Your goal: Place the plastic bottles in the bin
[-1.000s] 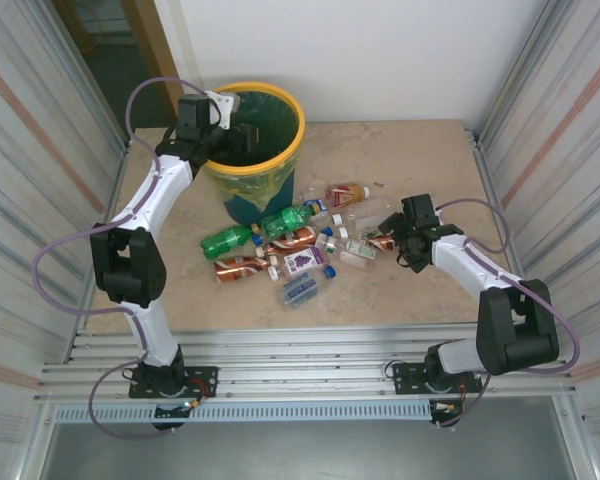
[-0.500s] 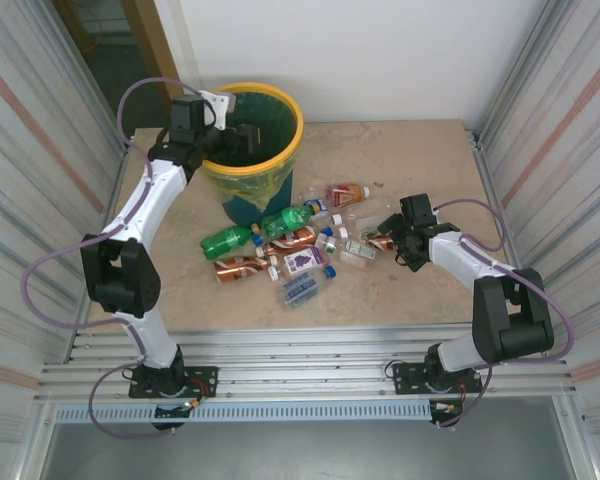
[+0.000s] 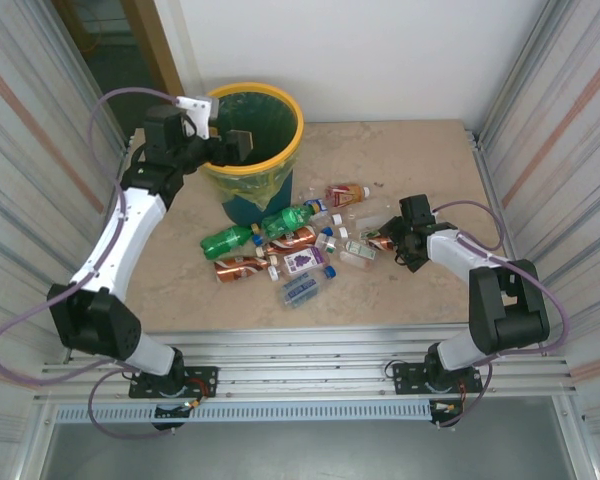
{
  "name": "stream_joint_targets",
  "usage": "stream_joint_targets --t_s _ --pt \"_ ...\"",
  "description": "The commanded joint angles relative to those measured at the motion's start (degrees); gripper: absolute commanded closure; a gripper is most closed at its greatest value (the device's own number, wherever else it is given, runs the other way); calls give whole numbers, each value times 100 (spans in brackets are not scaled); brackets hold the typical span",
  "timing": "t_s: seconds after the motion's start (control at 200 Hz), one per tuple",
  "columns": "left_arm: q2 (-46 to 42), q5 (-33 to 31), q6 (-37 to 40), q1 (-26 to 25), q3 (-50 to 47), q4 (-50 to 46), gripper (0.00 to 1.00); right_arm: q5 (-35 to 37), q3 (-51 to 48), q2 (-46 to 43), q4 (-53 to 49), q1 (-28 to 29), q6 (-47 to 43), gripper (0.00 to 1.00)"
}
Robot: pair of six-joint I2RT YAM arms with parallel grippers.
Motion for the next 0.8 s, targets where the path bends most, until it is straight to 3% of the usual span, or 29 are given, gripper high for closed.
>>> stream_joint_targets --t_s 0.0,0.245,0.796 --pt "-493 -5 -227 26 -426 332 6 67 50 82 6 -65 -164 10" --pt "-916 -75 -314 30 -828 505 5 214 -18 109 8 -213 -289 12" --pt "-1002 -200 -392 26 -1151 655 4 324 -271 150 -48 -523 -536 20"
